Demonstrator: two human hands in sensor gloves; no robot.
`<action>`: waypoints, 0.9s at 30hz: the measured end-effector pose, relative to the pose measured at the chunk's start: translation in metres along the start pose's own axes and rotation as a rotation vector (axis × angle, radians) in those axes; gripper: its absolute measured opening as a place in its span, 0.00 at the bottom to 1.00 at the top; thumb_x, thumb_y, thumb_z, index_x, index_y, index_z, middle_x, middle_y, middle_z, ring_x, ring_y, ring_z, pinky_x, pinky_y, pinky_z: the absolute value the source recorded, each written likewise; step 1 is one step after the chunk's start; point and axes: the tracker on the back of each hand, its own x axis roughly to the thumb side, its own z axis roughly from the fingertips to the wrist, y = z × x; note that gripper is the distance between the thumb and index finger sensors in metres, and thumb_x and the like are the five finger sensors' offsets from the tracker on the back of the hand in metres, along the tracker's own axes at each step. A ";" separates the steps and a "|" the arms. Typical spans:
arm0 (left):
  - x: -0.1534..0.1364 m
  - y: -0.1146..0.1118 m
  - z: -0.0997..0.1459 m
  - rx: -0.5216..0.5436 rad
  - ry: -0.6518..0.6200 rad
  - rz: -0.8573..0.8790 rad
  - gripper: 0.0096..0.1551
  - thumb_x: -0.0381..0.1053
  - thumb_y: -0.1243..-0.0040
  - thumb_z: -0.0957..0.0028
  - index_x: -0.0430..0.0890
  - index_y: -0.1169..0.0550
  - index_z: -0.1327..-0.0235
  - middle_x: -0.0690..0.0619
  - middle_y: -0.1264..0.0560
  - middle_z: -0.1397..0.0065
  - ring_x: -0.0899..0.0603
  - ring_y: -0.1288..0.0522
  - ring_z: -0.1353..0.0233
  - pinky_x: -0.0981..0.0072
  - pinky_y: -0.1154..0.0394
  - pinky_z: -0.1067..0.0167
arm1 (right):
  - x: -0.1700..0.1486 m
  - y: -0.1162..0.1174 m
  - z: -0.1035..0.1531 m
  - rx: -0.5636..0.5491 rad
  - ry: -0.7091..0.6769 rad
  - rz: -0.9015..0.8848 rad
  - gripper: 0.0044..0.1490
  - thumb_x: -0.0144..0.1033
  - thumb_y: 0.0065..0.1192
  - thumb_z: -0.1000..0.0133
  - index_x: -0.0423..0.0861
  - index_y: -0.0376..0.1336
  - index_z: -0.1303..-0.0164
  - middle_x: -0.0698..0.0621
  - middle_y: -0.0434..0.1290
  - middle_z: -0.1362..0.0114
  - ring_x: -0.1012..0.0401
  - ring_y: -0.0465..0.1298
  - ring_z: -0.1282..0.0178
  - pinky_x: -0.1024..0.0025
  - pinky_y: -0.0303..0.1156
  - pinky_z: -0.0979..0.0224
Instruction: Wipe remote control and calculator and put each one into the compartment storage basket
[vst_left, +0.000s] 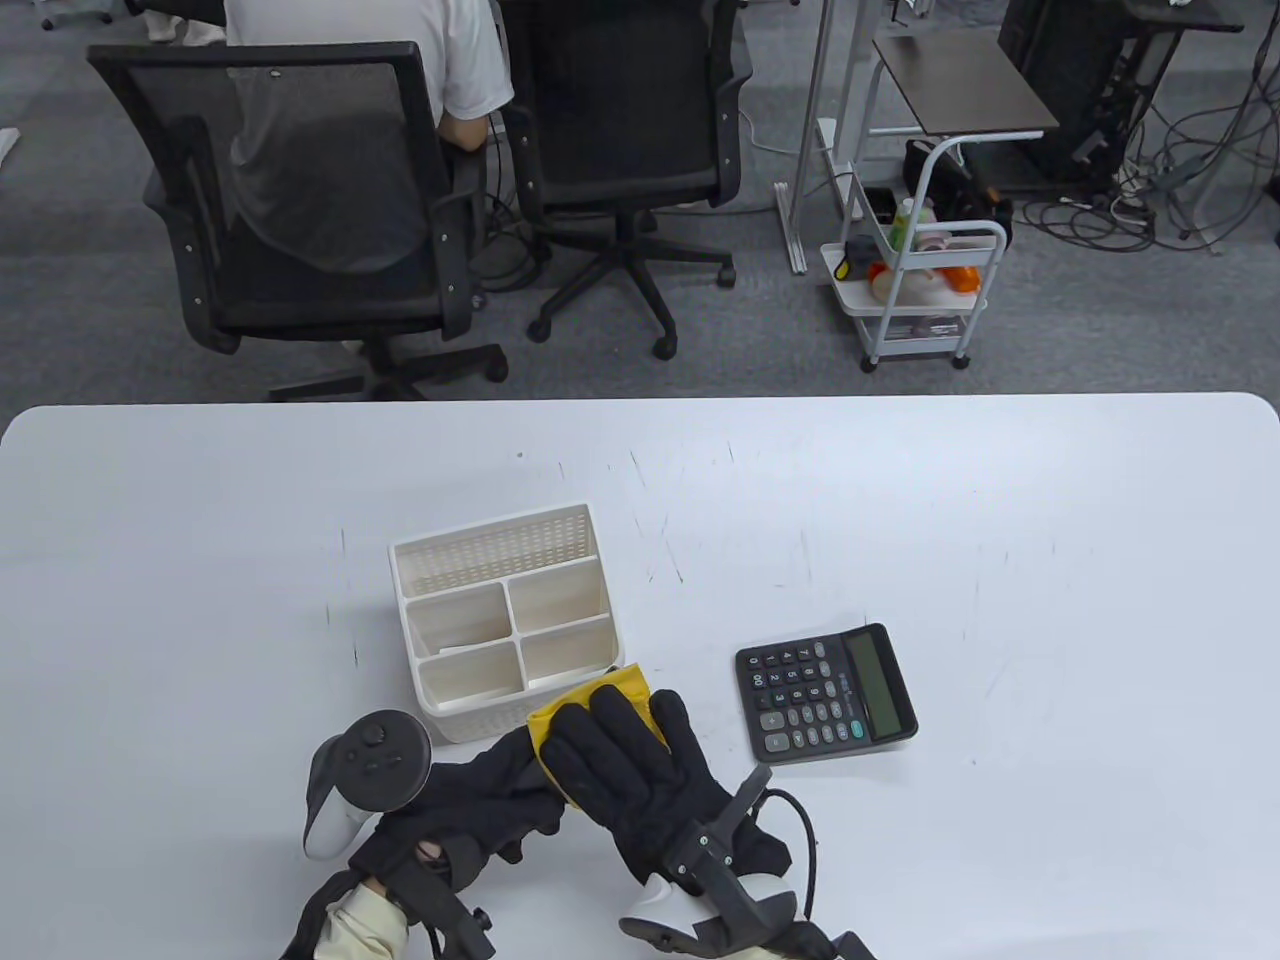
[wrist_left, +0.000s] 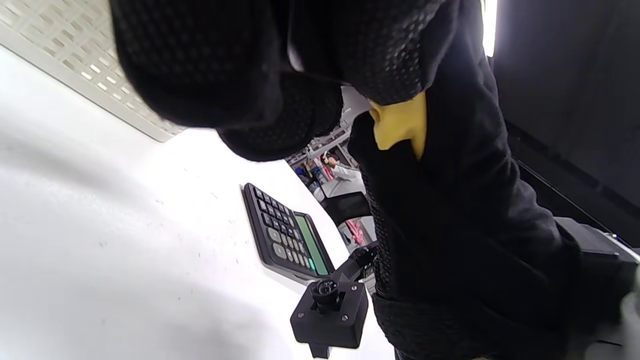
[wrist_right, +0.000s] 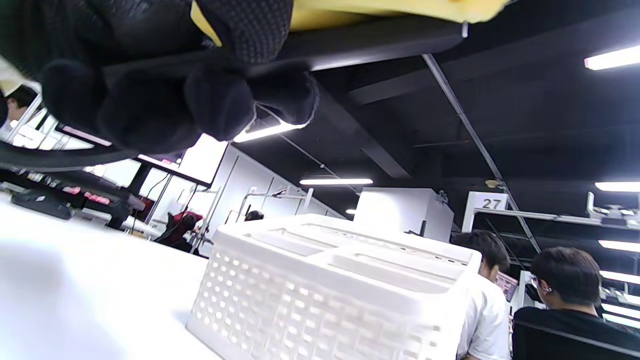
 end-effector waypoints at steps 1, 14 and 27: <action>0.000 0.000 0.000 0.001 -0.001 0.000 0.39 0.46 0.33 0.47 0.46 0.36 0.22 0.48 0.19 0.35 0.46 0.13 0.47 0.65 0.14 0.63 | 0.000 0.000 0.000 0.008 0.001 0.015 0.37 0.28 0.55 0.38 0.46 0.50 0.18 0.43 0.52 0.13 0.42 0.47 0.16 0.31 0.51 0.28; 0.001 0.004 0.002 0.002 -0.030 -0.003 0.38 0.47 0.35 0.47 0.46 0.35 0.22 0.47 0.19 0.36 0.46 0.13 0.49 0.65 0.14 0.63 | -0.016 -0.005 0.000 -0.020 0.117 0.052 0.37 0.27 0.56 0.39 0.43 0.51 0.18 0.40 0.54 0.14 0.41 0.52 0.17 0.38 0.56 0.26; -0.001 0.006 0.003 0.043 -0.019 0.024 0.37 0.46 0.35 0.47 0.45 0.34 0.23 0.46 0.18 0.36 0.46 0.12 0.50 0.65 0.13 0.61 | -0.016 -0.004 0.003 0.000 0.155 -0.016 0.36 0.27 0.56 0.39 0.42 0.52 0.18 0.39 0.54 0.14 0.41 0.53 0.18 0.40 0.57 0.26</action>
